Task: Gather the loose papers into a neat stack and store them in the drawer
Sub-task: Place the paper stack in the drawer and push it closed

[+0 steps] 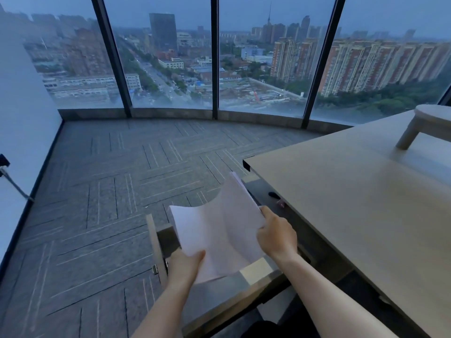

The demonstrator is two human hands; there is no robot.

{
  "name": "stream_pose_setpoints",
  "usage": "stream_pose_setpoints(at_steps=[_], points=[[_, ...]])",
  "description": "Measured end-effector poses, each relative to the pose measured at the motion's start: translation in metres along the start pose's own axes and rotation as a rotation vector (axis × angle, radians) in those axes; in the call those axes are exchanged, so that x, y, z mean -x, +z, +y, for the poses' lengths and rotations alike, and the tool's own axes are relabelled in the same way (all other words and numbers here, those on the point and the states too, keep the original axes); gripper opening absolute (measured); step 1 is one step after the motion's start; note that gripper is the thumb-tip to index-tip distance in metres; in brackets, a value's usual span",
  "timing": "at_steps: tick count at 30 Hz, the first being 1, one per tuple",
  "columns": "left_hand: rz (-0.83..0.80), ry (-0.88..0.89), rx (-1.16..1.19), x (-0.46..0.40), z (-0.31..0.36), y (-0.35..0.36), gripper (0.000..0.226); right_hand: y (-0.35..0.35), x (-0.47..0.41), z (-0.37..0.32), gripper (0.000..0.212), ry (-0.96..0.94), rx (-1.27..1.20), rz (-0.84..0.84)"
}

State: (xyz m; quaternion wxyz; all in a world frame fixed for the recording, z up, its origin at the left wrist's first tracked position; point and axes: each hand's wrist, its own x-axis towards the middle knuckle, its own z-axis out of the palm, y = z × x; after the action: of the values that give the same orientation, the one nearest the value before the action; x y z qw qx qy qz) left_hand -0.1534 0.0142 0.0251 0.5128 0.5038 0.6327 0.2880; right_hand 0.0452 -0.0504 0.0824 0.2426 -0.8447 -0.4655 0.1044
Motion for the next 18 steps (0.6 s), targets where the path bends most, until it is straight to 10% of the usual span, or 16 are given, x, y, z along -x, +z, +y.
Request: stream_pose_setpoints(at_steps=[18], points=[[-0.018, -0.198, -0.153, -0.014, -0.044, 0.030, 0.027, 0.050, -0.008, 0.044, 0.032, 0.140, -0.155, -0.216]])
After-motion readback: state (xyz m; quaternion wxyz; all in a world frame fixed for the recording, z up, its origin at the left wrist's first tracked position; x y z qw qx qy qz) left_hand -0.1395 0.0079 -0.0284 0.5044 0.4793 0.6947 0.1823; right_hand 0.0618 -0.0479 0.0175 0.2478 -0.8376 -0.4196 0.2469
